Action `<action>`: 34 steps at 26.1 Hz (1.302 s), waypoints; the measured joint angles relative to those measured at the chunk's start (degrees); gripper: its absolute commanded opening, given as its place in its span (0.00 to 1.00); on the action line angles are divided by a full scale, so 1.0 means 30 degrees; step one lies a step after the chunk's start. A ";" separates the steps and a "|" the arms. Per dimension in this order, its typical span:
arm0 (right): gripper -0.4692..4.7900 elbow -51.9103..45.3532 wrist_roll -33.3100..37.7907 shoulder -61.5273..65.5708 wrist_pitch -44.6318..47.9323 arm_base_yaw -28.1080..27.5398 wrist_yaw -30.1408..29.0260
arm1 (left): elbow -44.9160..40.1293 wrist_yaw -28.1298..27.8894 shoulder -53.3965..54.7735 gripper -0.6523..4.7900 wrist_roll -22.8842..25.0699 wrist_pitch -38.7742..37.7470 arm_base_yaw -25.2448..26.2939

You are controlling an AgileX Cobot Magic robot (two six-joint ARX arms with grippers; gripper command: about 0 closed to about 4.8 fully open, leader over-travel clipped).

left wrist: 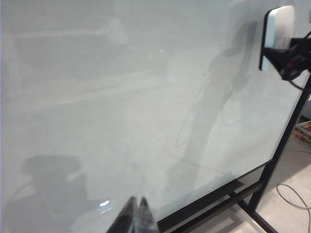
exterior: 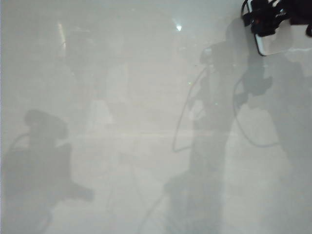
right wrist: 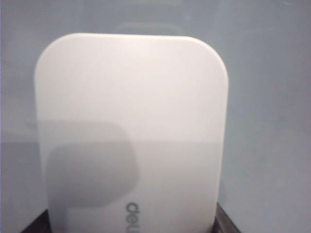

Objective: Grab the whiteboard eraser that is attached to the surface of the whiteboard and use it to clean the writing on the whiteboard.

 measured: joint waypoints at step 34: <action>1.00 0.0036 0.2703 0.3759 0.2849 -0.0670 0.0765 | 0.0000 0.0000 -0.0007 0.11 0.0000 0.0007 0.0000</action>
